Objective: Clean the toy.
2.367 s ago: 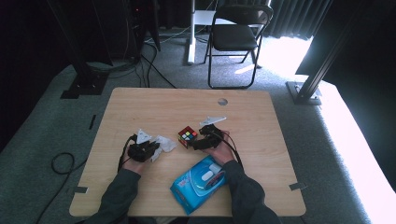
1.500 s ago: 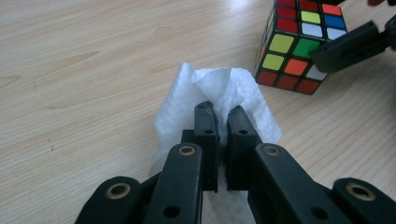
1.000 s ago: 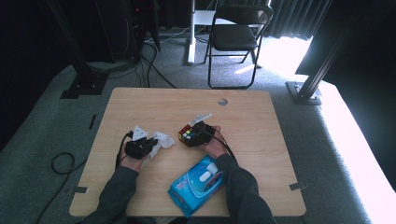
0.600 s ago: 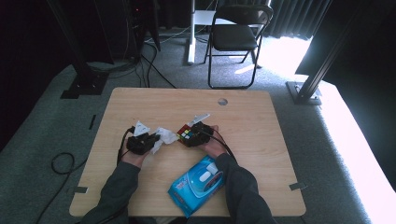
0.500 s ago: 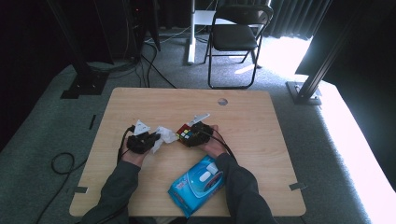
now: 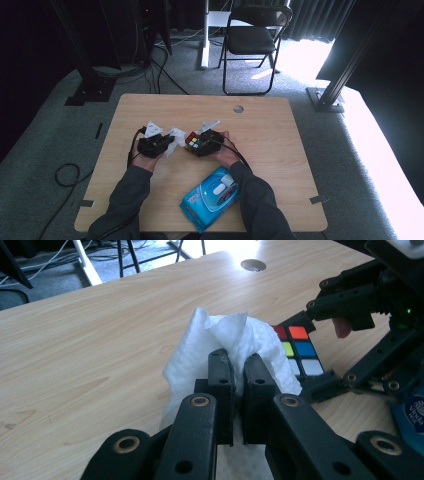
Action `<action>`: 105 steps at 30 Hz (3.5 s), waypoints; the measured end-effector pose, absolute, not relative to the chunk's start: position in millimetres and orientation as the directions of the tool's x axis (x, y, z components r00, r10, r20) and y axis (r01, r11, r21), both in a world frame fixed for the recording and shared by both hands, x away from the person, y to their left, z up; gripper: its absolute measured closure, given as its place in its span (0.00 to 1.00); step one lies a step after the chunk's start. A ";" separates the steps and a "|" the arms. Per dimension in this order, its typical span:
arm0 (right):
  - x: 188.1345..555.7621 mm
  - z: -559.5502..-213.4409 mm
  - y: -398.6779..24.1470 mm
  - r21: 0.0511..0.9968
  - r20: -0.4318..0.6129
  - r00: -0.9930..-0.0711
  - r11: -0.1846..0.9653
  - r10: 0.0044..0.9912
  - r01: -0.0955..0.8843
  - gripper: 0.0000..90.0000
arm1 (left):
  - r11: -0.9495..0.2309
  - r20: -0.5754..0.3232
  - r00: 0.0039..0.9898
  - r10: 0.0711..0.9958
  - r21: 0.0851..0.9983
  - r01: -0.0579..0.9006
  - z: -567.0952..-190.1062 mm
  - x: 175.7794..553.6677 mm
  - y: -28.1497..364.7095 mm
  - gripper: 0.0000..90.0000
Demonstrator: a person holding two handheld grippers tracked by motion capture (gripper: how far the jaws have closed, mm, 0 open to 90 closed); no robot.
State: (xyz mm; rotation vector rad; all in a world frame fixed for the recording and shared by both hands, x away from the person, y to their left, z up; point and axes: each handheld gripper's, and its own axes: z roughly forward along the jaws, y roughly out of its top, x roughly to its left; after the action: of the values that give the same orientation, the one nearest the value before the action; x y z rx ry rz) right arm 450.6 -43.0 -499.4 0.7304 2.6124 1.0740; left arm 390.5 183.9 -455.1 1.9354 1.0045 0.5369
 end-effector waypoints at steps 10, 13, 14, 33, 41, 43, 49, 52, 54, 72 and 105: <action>447.6 -493.1 -40.1 0.735 0.003 -0.869 0.588 0.496 0.338 0.38 | -0.321 -0.009 0.593 0.805 0.833 0.450 -455.3 402.3 170.5 0.95; 446.1 -491.4 -39.5 0.741 0.002 -0.871 0.584 0.491 0.331 0.38 | -0.340 -0.001 0.598 0.802 0.822 0.457 -459.7 405.5 164.6 0.95; 445.8 -491.0 -39.5 0.745 0.005 -0.871 0.580 0.491 0.331 0.38 | -0.350 0.006 0.601 0.799 0.817 0.459 -461.1 406.3 163.0 0.95; 443.7 -494.5 -38.1 0.745 -0.002 -0.860 0.574 0.510 0.339 0.38 | -0.378 0.013 0.621 0.784 0.803 0.461 -464.0 409.8 151.5 0.95; 444.7 -497.6 -39.4 0.743 -0.008 -0.850 0.572 0.527 0.348 0.38 | -0.394 0.004 0.646 0.763 0.796 0.460 -467.8 409.1 144.4 0.95; 444.4 -498.4 -39.6 0.740 -0.008 -0.848 0.573 0.530 0.352 0.38 | -0.396 0.001 0.651 0.759 0.794 0.461 -468.6 408.9 143.1 0.95; 444.6 -499.0 -39.8 0.743 -0.014 -0.844 0.570 0.536 0.350 0.38 | -0.413 0.004 0.672 0.741 0.792 0.451 -468.5 407.8 138.8 0.95; 444.6 -499.2 -40.1 0.745 -0.015 -0.843 0.569 0.537 0.349 0.38 | -0.418 0.004 0.679 0.734 0.790 0.447 -468.4 407.1 136.7 0.95; 444.6 -499.3 -40.3 0.746 -0.017 -0.842 0.567 0.540 0.349 0.38 | -0.430 0.010 0.688 0.726 0.787 0.442 -468.1 407.0 134.5 0.95; 441.9 -499.6 -39.6 0.749 -0.026 -0.850 0.574 0.526 0.332 0.38 | -0.434 0.018 0.687 0.726 0.787 0.438 -467.8 409.2 134.6 0.95; 439.3 -499.6 -37.1 0.748 -0.037 -0.864 0.587 0.502 0.309 0.38 | -0.459 0.016 0.724 0.689 0.784 0.419 -468.8 413.2 119.4 0.95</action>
State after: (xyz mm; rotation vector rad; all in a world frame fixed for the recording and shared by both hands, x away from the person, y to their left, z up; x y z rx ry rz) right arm 439.3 -37.1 -499.6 0.6705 2.5736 1.1429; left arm 413.2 119.4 -468.8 2.1170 0.8363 0.4257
